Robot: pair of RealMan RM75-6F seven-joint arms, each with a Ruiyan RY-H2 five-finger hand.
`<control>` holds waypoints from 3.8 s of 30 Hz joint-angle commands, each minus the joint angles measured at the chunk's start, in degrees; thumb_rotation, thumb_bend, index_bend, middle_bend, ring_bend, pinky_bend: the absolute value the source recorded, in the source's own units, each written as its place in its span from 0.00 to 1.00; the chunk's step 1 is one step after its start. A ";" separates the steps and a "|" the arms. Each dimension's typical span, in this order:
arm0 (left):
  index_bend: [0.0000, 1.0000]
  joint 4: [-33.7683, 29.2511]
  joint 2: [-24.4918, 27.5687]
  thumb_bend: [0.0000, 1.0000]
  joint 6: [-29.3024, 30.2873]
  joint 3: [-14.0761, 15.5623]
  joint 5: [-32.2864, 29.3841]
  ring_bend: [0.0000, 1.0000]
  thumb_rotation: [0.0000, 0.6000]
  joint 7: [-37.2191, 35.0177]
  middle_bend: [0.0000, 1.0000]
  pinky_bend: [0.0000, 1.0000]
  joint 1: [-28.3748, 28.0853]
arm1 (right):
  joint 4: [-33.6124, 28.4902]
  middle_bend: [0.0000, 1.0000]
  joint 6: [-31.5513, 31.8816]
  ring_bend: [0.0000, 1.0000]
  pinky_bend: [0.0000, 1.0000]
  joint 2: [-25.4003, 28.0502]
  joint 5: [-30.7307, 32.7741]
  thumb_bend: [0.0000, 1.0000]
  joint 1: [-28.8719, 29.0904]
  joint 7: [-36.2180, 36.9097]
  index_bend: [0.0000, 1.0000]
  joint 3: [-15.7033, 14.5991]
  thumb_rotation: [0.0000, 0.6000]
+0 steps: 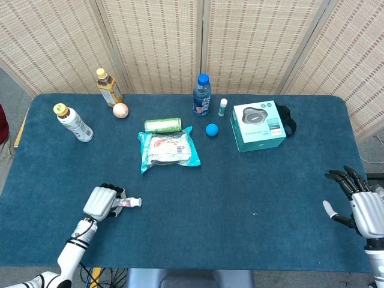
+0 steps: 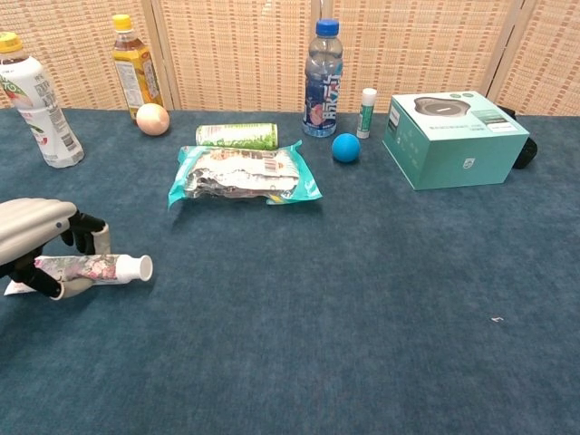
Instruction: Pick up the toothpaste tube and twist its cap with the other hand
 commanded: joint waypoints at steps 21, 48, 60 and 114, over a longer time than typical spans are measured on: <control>0.58 -13.92 22.45 0.47 -13.90 -3.32 10.65 0.43 1.00 -35.15 0.64 0.36 -15.32 | -11.79 0.24 -10.12 0.08 0.16 1.98 -16.80 0.20 17.66 -4.11 0.36 4.55 1.00; 0.60 -17.34 29.85 0.52 -21.24 -0.34 20.49 0.43 1.00 -67.72 0.67 0.36 -31.75 | -13.64 0.26 -26.38 0.08 0.16 -10.07 -14.56 0.14 37.26 -22.14 0.44 10.11 1.00; 0.60 -16.28 30.53 0.53 -20.01 2.38 23.55 0.43 1.00 -76.49 0.67 0.36 -36.75 | -12.05 0.26 -27.47 0.08 0.16 -12.97 -13.09 0.14 40.19 -26.12 0.44 9.62 1.00; 0.61 -11.65 28.54 0.53 -15.49 9.67 23.08 0.43 1.00 -88.36 0.67 0.36 -41.69 | -6.82 0.36 -21.56 0.10 0.17 -18.94 -9.59 0.17 43.45 -28.55 0.69 8.76 1.00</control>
